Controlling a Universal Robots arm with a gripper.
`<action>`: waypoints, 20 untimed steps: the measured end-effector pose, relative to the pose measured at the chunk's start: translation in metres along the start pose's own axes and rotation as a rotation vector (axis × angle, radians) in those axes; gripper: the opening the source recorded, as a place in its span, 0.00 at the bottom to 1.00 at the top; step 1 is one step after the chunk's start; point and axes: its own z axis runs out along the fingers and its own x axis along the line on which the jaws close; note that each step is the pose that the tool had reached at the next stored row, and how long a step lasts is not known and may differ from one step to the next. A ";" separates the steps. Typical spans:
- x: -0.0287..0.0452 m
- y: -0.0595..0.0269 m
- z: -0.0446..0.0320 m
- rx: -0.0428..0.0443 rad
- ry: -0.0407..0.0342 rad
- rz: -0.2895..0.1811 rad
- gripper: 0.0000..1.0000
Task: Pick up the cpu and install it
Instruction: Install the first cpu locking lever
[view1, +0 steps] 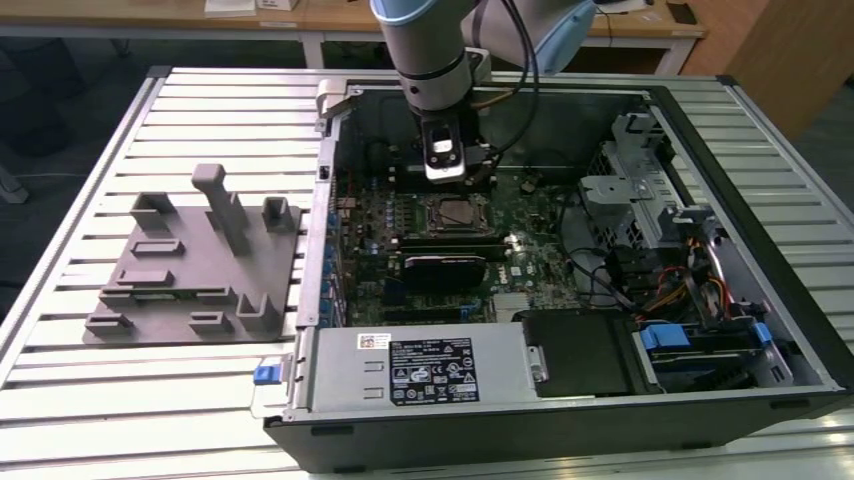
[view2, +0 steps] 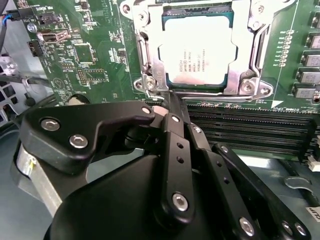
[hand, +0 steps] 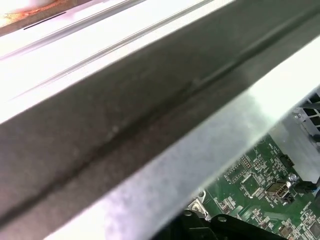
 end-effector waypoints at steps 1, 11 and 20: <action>-0.0003 -0.0002 -0.0001 0.0001 0.0000 0.000 0.11; -0.0021 -0.0026 -0.0002 -0.0007 0.0007 0.001 0.11; -0.0034 -0.0012 -0.0061 -0.0009 0.0008 0.000 0.11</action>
